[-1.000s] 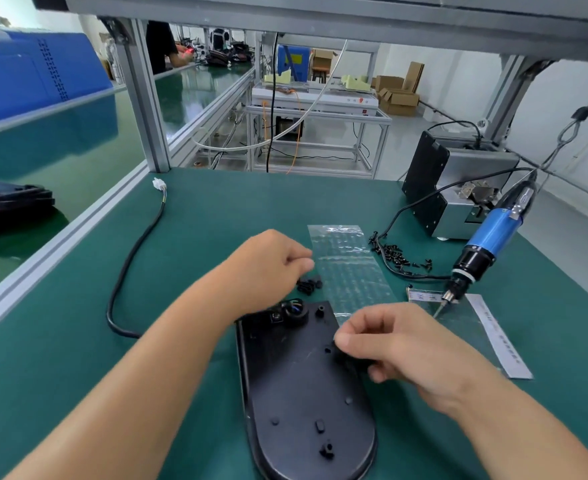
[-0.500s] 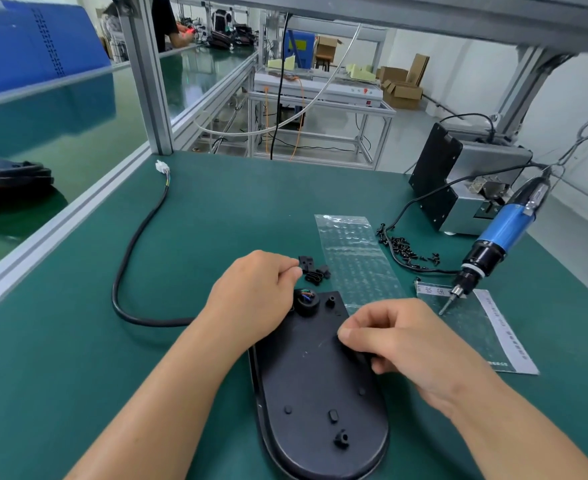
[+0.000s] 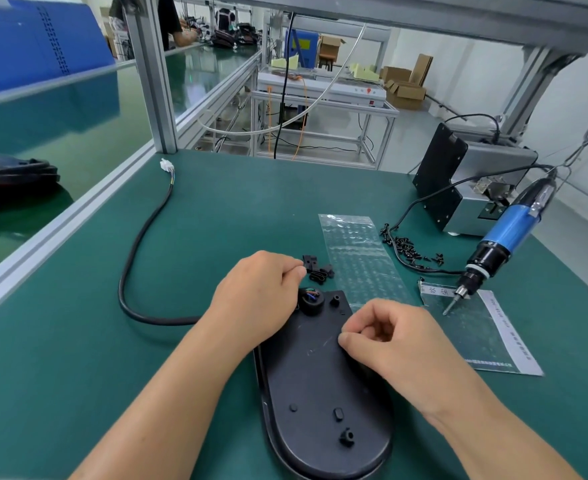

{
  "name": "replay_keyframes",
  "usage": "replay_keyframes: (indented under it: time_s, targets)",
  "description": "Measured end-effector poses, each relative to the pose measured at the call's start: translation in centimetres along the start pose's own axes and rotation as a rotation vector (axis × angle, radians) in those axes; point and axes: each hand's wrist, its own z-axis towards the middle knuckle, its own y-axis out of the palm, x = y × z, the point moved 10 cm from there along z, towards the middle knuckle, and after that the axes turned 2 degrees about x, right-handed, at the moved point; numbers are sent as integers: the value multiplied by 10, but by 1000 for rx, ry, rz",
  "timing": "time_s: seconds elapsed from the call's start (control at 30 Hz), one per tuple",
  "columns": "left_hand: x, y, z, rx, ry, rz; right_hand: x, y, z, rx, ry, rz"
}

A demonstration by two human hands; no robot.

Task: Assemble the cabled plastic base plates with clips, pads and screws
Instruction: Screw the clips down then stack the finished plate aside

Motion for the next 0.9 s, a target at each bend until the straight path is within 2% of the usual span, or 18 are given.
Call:
replay_keyframes:
  time_s: [0.3,0.43,0.53,0.6,0.67,0.8,0.83,0.9]
  targets:
    - [-1,-5,-1,27,-22,-31,14,5,7,-48,98,105]
    - [-31,-51,9,205,-129,-42,16,4,9,-60,95,85]
    - [-92,-103,20,333,-347,240,17,4,9,-46,87,74]
    - [-138,-124,18,278,-572,465,16,3,8,-30,68,61]
    - [-172,-129,13,217,-690,491,15,2,6,-9,51,55]
    - [-199,-134,17,249,-679,277,14,-2,2,27,45,33]
    - [-203,-133,14,265,-697,140,13,-3,1,37,40,24]
    - [-198,-123,10,259,-703,-283,10,-7,-1,59,18,-5]
